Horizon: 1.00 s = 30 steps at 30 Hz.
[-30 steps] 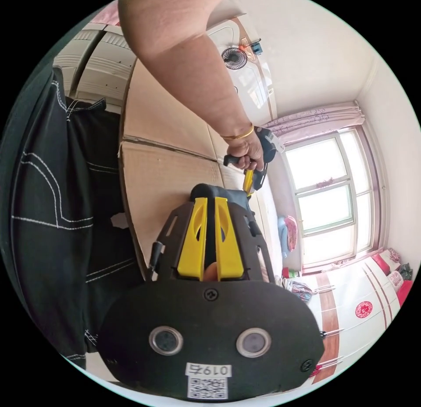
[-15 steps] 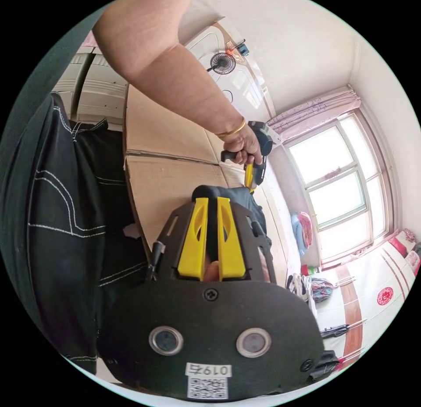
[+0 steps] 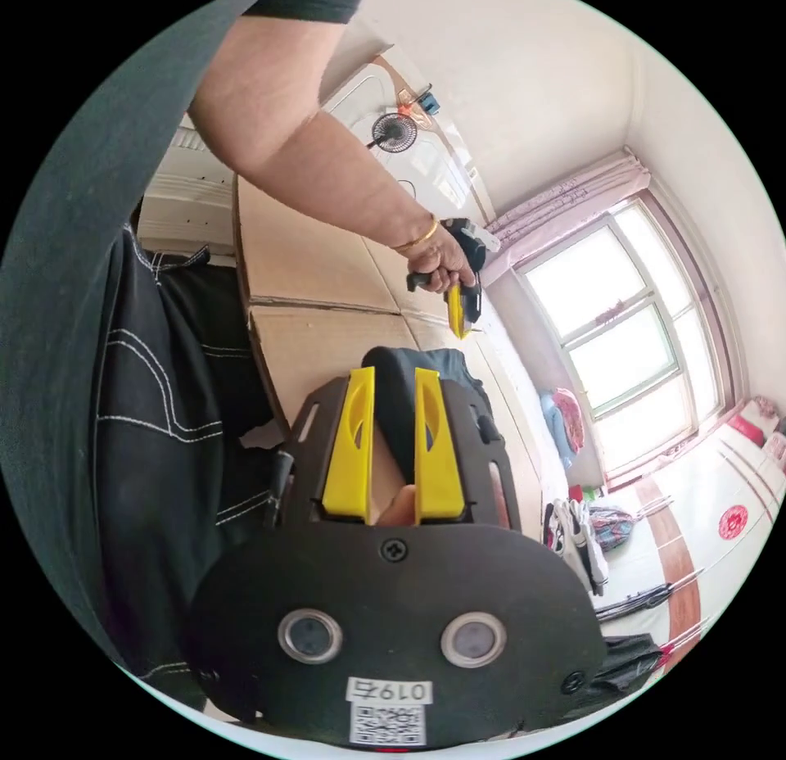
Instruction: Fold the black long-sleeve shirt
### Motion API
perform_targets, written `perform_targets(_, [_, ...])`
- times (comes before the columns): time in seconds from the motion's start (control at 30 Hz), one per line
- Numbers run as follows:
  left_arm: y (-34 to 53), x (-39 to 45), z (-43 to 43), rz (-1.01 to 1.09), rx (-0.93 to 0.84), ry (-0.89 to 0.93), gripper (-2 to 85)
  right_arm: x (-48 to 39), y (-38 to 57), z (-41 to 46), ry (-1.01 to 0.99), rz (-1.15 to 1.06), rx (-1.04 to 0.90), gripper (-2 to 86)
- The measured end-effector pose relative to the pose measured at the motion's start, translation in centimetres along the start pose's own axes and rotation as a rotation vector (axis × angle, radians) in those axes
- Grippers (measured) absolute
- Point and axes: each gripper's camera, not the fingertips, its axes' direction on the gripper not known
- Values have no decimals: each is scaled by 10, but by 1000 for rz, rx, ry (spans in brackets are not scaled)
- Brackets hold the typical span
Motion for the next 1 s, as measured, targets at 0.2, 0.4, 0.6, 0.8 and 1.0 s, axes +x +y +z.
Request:
perform_targets(0.2, [67, 109, -19, 399, 66, 65, 8, 67, 85, -1, 72, 307, -107, 41])
perform_targets(0.4, [156, 218, 27, 728, -72, 131, 7, 112, 166, 15, 110, 495, -197, -6])
perform_targets(0.6, [181, 263, 76, 811, -192, -90, 9, 104, 222, 47, 64, 490, -296, -9])
perform_targets(0.8, [145, 303, 72, 924, 52, -152, 19, 149, 312, 27, -33, 858, -81, -3])
perform_targets(1.0, [116, 339, 145, 1352, 77, -323, 58, 147, 370, 46, -78, 895, -108, 50])
